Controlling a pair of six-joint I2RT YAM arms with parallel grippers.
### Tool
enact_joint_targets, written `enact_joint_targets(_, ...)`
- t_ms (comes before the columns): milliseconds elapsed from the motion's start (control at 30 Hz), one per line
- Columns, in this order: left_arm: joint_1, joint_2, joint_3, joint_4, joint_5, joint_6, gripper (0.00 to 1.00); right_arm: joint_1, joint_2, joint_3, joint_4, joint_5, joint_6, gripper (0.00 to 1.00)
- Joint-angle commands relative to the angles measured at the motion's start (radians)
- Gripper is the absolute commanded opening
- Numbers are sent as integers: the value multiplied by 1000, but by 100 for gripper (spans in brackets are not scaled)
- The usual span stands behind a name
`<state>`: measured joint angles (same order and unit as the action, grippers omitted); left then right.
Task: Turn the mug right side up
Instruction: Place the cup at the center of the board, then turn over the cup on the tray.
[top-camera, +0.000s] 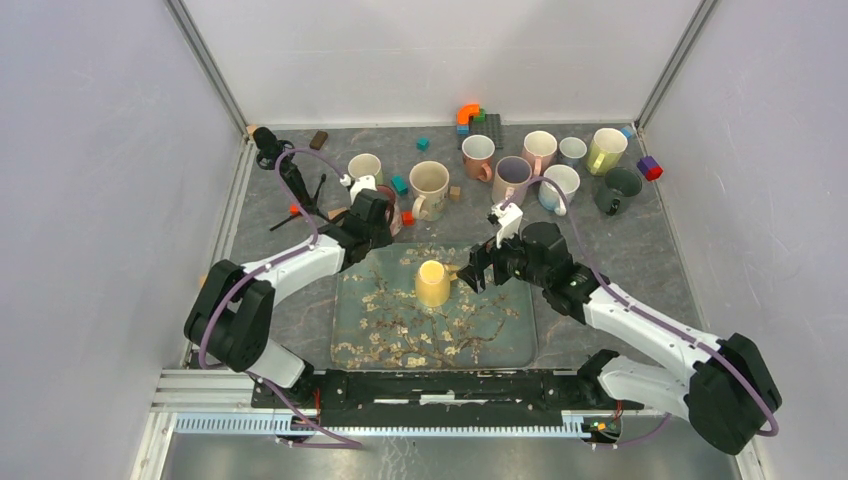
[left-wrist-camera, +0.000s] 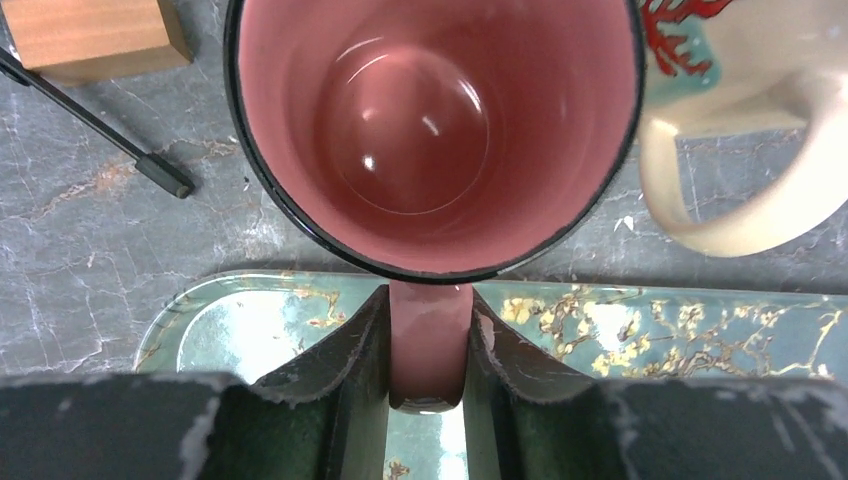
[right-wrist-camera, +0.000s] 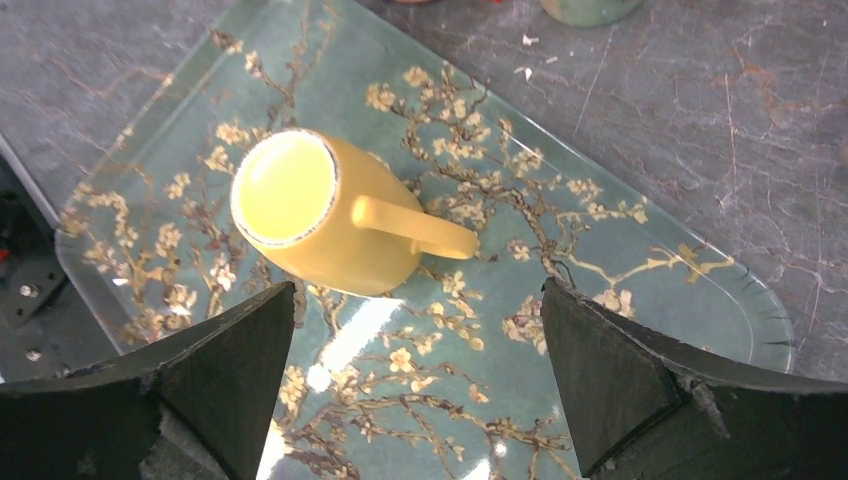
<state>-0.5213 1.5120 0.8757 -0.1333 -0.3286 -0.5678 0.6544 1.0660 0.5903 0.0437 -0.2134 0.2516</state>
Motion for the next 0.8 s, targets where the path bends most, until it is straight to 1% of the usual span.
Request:
enact_joint_targets(0, 3, -35, -29, -18, -7, -7, 37, 6, 38, 42, -4, -5, -81, 98)
enact_joint_targets(300, 1, -61, -15, -47, 12, -10, 54, 8, 106, 63, 36, -17, -84, 98)
enact_joint_targets(533, 1, -87, 25, -96, 24, -4, 61, 18, 126, 68, 74, -100, -134, 98)
enact_joint_targets(667, 1, -121, 43, -124, 43, 3, 69, 41, 141, 87, 93, -157, -174, 98)
enact_joint_targets(767, 1, -144, 54, -144, 62, 4, 77, 58, 167, 107, 102, -180, -208, 98)
